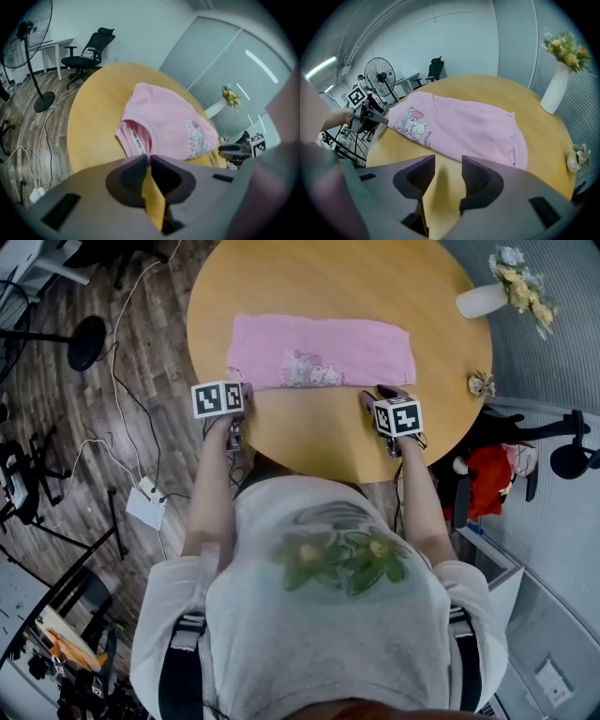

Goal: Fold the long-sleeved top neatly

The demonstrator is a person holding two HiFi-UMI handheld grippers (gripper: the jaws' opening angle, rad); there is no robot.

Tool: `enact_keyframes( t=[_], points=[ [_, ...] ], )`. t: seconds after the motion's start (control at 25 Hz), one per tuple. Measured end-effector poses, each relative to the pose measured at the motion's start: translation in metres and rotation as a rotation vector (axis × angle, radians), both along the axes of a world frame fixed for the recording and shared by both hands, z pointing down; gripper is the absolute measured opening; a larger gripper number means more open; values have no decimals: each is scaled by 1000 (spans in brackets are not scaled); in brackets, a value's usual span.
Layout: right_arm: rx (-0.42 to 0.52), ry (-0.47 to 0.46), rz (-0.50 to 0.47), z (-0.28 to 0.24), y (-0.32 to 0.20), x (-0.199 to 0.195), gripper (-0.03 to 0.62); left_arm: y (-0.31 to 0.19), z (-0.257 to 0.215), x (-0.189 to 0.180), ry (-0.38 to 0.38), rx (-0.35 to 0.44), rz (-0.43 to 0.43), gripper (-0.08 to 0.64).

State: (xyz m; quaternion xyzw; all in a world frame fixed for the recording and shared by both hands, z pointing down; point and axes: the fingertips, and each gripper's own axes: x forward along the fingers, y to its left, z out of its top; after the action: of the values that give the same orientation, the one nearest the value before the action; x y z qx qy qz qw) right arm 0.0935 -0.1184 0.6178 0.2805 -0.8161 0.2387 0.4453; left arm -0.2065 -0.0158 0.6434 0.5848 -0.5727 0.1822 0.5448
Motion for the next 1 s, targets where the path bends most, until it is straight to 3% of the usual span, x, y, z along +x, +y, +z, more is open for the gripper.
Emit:
enact_keyframes(
  t=[0.12, 0.24, 0.28, 0.4, 0.48, 0.6, 0.72, 0.84, 1.0],
  points=[
    [-5, -23, -17, -5, 7, -17, 173, 2, -4, -17, -48, 12, 35, 12],
    [-4, -42, -39, -11, 11, -33, 174, 12, 0, -64, -179, -32, 50, 5],
    [-4, -45, -43, -12, 12, -36, 173, 15, 0, -78, -189, -38, 43, 5],
    [-5, -32, -40, -10, 13, -41, 173, 15, -11, -100, -128, -1, -23, 5],
    [-5, -17, -7, -5, 12, -38, 175, 11, -20, -99, -103, 42, -18, 5],
    [31, 2, 129, -6, -1, -19, 183, 2, -32, -79, -131, 103, 77, 8],
    [27, -43, 338, -10, -15, 13, 192, -15, -46, -45, -200, 154, 216, 33],
    [-24, -125, 504, -10, -16, 49, 192, -36, -65, 21, -174, 249, 398, 110],
    [-51, -147, 600, -5, -5, 88, 192, -57, -85, 122, -151, 355, 674, 161]
  ],
)
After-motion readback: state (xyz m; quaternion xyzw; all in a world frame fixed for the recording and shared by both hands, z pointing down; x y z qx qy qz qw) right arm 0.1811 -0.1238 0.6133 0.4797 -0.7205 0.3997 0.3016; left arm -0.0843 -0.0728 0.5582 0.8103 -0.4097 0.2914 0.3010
